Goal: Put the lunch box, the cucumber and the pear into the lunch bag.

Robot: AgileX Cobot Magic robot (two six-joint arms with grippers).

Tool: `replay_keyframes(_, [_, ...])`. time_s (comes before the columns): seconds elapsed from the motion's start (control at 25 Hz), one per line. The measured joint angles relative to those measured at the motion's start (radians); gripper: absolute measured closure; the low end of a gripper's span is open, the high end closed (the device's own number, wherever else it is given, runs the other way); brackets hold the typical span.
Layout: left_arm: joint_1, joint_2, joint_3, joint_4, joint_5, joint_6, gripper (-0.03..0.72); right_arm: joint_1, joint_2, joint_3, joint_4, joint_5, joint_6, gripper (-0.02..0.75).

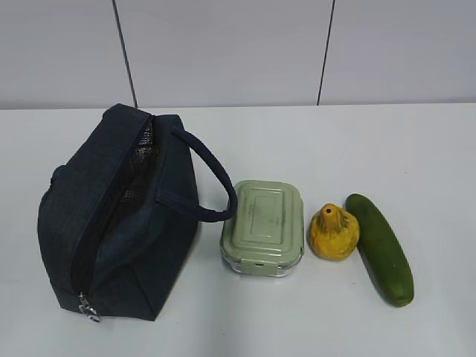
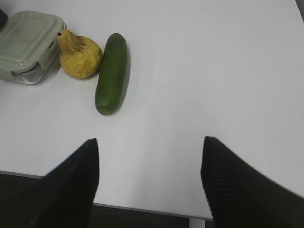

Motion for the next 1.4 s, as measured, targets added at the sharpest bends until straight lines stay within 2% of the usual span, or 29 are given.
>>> replay_keyframes(1.08, [-0.002, 0.0, 0.0, 0.0, 0.0, 0.001, 0.446, 0.0, 0.0, 0.0, 0.0, 0.0, 0.0, 0.221])
replay_keyframes(1.16, [-0.016, 0.0, 0.0, -0.009, 0.0, 0.001, 0.446, 0.0, 0.0, 0.0, 0.0, 0.0, 0.0, 0.221])
replay_keyframes(1.28, [-0.056, 0.032, -0.013, -0.078, -0.013, 0.001, 0.446, 0.0, 0.0, -0.004, 0.0, -0.005, 0.0, 0.221])
replay_keyframes(1.4, [-0.095, 0.143, -0.057, -0.131, -0.098, 0.001, 0.444, 0.0, 0.041, -0.011, 0.011, -0.011, 0.0, 0.221])
